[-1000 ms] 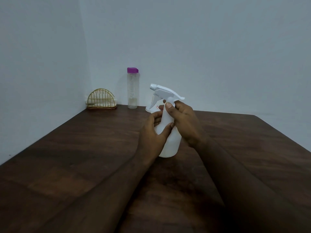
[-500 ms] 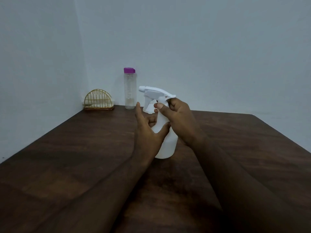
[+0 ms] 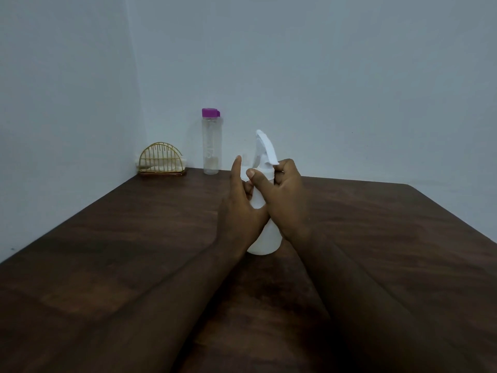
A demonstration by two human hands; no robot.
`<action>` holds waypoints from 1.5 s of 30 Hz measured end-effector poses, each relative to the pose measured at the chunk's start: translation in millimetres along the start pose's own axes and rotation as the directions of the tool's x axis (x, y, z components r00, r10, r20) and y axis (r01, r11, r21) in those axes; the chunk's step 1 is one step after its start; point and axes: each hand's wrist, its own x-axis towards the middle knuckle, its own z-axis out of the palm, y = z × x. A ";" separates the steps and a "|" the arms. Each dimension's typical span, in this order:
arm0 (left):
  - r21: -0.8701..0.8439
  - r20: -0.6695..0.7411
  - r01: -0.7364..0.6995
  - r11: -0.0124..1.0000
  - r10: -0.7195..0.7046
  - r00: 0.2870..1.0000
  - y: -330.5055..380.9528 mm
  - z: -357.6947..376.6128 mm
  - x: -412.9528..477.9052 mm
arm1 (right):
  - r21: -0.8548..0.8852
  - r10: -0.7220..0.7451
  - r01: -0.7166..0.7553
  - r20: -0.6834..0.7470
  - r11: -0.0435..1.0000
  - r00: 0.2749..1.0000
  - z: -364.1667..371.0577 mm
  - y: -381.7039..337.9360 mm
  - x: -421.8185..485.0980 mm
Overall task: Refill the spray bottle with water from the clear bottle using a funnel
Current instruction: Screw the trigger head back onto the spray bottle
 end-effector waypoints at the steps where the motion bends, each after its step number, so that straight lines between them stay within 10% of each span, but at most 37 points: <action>1: 0.023 -0.004 -0.006 1.000 0.006 1.000 0.7 0.5 1.4 | 0.011 -0.004 0.004 -0.007 1.000 1.000 1.0 1.5 0.5; 45: 0.049 -0.038 0.023 0.999 -0.021 0.999 5.5 -2.4 12.8 | -0.032 -0.100 0.098 -0.059 0.995 0.993 7.4 7.7 -8.2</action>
